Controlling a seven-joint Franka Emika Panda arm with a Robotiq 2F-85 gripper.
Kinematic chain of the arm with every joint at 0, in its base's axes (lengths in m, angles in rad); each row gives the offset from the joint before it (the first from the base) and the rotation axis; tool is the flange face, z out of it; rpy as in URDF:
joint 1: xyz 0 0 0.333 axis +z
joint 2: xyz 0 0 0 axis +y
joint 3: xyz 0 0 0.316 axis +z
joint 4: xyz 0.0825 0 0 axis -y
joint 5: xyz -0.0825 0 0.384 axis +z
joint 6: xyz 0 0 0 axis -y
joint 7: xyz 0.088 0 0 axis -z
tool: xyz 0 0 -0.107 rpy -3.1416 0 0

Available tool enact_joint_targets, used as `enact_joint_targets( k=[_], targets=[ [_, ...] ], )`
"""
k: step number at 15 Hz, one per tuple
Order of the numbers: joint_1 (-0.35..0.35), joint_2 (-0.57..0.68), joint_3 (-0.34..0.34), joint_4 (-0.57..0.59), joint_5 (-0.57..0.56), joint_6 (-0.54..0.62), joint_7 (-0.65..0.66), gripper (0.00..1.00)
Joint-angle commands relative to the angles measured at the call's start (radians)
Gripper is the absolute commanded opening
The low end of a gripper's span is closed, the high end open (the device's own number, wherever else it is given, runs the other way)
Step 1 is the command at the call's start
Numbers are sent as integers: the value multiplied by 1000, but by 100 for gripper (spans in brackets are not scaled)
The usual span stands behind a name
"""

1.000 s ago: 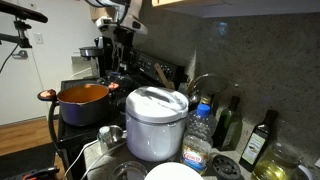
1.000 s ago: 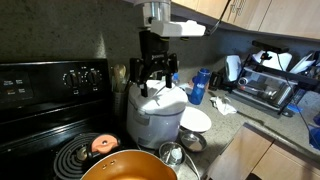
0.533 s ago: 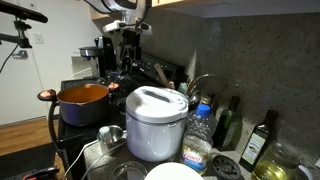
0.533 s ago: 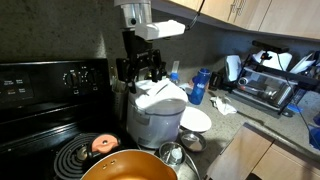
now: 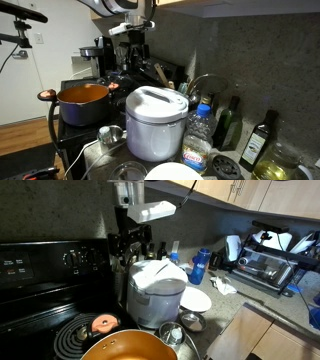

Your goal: Use a wooden spoon to mix in the pot then put the spoon back in the utensil holder

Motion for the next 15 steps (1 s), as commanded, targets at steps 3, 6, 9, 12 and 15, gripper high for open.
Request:
enact_joint_targets(
  k=[3,6,9,12,15],
  targets=[
    [28,9,-39,-11,14,162,153,100],
    [37,18,-53,-18,15,232,298,100],
    [57,22,-74,-30,-9,279,448,100],
    [74,18,-90,-43,-28,311,579,100],
    [85,19,-98,-44,-60,335,692,100]
  ],
)
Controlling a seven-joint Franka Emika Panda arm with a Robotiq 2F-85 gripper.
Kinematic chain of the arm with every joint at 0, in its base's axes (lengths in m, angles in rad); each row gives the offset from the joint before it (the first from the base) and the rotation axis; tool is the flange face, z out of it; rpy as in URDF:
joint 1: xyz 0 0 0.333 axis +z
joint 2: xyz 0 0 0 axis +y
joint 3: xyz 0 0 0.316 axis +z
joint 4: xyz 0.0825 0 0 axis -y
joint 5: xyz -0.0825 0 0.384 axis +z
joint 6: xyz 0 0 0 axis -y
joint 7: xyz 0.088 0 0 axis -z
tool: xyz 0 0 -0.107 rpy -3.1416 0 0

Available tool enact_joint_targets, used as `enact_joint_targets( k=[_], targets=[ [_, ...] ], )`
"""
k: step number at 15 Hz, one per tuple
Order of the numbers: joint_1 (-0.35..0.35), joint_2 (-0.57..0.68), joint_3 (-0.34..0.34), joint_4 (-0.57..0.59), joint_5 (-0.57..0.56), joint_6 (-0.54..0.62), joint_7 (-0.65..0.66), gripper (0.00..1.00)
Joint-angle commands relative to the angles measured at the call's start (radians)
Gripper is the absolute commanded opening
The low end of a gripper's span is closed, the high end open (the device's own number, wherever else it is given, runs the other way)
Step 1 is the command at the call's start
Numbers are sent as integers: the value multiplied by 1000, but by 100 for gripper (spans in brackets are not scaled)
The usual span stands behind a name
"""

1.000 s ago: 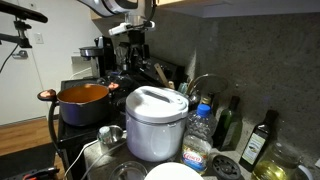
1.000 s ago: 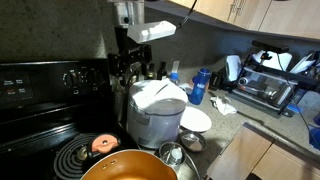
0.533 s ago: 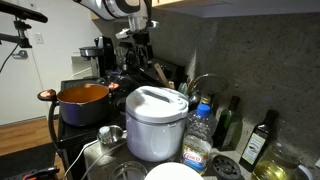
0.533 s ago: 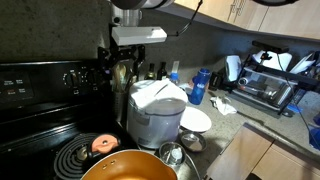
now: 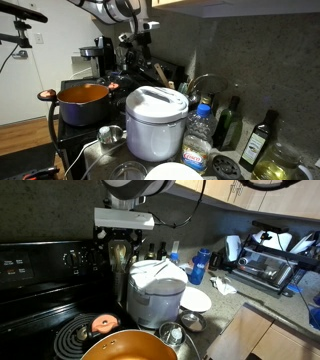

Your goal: Use a wooden spoon to mix in the pot then put the spoon back in the utensil holder

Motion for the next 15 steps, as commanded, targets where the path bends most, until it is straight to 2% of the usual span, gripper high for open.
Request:
enact_joint_targets(
  k=[1,5,15],
  targets=[
    [29,-15,-26,-28,-54,46,138,100],
    [38,-16,-30,-34,-107,51,242,100],
    [39,-15,-30,-50,-180,70,378,100]
  ],
)
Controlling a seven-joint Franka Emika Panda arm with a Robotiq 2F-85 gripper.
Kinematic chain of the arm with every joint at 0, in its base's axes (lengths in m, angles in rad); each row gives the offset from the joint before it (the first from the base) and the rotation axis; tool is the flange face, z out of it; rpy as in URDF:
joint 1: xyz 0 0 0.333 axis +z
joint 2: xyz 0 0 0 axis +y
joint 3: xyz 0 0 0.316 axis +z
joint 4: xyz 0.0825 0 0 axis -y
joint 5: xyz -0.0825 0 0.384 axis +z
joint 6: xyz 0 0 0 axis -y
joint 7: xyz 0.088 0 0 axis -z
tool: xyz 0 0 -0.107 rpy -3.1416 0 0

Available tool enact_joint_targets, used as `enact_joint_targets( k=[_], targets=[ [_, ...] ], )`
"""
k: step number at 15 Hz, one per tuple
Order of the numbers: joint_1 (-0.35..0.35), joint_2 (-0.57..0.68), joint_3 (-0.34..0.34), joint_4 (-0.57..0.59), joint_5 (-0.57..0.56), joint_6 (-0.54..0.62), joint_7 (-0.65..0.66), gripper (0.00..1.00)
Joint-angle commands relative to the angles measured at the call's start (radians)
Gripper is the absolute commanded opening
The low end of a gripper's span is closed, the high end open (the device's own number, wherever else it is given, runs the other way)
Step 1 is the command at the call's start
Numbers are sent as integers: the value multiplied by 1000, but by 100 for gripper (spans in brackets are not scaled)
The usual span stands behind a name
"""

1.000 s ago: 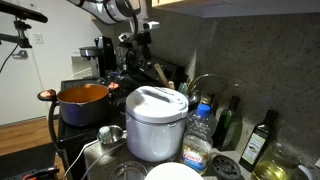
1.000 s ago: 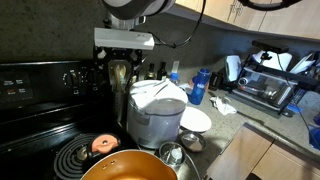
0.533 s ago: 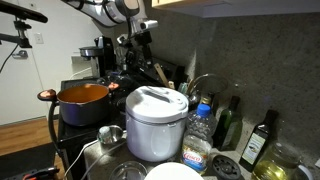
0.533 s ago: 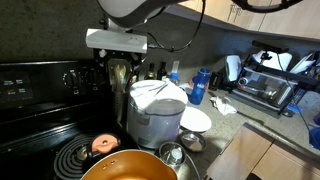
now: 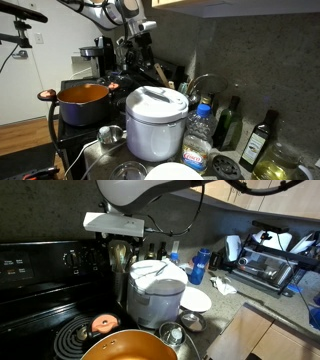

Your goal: Use a wooden spoon to mix in the pot then put the spoon back in the utensil holder

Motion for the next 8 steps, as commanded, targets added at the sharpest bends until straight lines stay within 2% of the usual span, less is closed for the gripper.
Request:
enact_joint_targets(
  k=[1,8],
  targets=[
    [12,-13,-15,-23,-35,46,50,100],
    [19,-5,-16,-26,-74,94,89,100]
  ],
)
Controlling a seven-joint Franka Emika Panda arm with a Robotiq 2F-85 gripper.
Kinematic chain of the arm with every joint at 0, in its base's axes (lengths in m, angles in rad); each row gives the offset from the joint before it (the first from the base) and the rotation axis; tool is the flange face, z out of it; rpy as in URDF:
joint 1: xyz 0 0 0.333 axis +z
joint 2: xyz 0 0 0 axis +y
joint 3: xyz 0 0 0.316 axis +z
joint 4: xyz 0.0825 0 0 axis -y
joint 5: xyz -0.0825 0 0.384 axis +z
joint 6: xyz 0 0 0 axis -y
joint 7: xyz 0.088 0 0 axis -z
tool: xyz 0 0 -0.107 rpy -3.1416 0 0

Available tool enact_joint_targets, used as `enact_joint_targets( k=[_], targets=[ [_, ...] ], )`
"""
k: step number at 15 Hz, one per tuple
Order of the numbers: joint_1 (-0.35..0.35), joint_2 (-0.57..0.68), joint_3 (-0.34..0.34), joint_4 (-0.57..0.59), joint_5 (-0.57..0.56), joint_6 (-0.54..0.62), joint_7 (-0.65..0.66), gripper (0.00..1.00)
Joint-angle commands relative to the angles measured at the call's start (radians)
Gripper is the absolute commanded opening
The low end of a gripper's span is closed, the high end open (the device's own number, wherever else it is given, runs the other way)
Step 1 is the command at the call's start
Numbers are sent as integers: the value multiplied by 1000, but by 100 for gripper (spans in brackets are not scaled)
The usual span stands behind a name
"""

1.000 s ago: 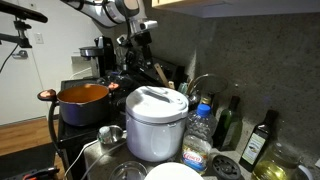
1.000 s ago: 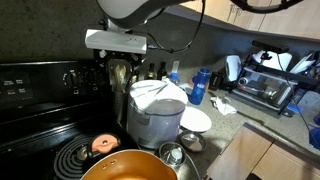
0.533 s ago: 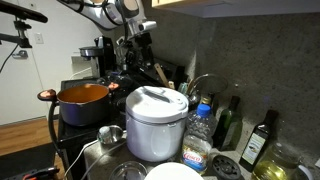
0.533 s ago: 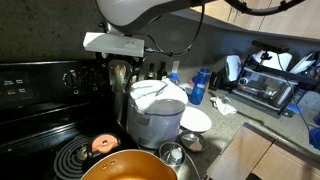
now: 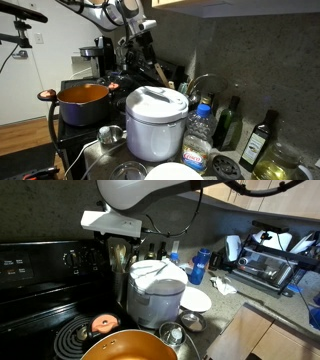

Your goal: Use a wooden spoon to mix in the pot then put the spoon back in the utensil holder

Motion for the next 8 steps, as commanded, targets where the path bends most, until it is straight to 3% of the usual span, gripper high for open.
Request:
enact_joint_targets(
  k=[1,7,8],
  targets=[
    [19,-8,-16,-28,-45,53,54,100],
    [27,-7,-16,-47,-90,96,94,100],
    [29,-8,-16,-49,-94,96,101,75]
  ],
)
